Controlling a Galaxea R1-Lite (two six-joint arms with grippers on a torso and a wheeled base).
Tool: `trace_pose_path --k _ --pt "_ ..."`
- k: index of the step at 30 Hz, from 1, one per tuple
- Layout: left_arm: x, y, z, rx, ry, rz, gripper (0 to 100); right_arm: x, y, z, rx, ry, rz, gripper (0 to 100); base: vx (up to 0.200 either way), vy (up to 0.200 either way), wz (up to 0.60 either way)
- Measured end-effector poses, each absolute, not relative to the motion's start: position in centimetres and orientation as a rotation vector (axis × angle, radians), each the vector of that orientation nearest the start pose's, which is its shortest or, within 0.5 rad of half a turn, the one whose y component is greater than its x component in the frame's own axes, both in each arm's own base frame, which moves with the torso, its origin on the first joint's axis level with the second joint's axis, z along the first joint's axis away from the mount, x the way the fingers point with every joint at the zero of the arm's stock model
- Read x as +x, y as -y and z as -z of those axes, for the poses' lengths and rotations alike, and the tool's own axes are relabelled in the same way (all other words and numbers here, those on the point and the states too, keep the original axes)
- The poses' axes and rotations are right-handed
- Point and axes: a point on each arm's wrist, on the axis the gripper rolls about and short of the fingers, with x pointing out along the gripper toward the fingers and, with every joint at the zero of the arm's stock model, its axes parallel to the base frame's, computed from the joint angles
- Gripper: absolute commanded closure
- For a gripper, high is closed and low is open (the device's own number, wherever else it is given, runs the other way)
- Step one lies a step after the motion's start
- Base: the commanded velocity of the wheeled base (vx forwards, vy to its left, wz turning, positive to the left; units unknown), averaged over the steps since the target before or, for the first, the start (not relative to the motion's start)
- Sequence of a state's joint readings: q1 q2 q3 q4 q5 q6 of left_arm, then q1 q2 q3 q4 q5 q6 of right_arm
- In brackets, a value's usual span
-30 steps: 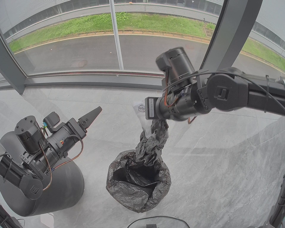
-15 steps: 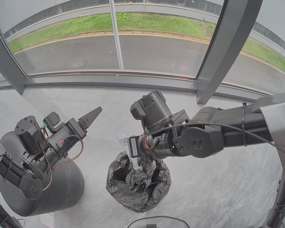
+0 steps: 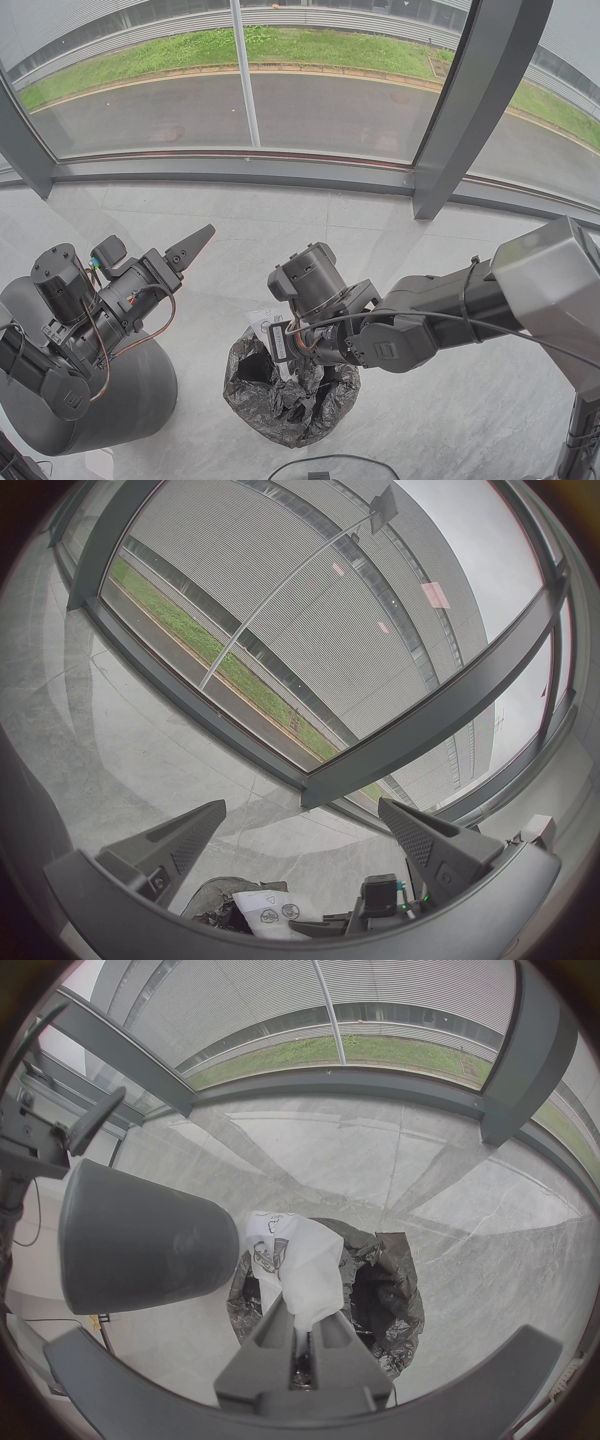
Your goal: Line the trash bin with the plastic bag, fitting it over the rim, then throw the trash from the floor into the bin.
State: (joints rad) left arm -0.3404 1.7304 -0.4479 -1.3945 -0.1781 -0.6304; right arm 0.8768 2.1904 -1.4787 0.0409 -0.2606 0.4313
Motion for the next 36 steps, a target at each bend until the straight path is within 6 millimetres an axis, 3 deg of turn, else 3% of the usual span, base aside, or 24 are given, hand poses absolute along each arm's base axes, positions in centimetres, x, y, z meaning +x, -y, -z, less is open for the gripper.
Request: trace_pose_path --k 9,31,32,36 --pt "25.5 9.5 -16.0 -0.624 -0.058 0.534 0 28.5 -33.1 -9.6 -0.024 -0.768 -0.420 100 0.000 0.000 0.00" --pt "25.6 9.5 -15.9 -0.622 -0.064 0.533 0 29.7 -33.1 -7.1 -0.044 -0.799 -0.394 100 0.000 0.000 0.00" --pt "25.6 9.5 -15.9 -0.622 -0.064 0.532 0 29.7 -33.0 -7.1 -0.045 -0.801 -0.394 0 0.000 0.000 0.00" --pt "25.6 9.5 -15.8 -0.622 -0.066 0.533 0 29.7 -33.0 -7.0 -0.047 -0.803 -0.392 0 0.000 0.000 0.00"
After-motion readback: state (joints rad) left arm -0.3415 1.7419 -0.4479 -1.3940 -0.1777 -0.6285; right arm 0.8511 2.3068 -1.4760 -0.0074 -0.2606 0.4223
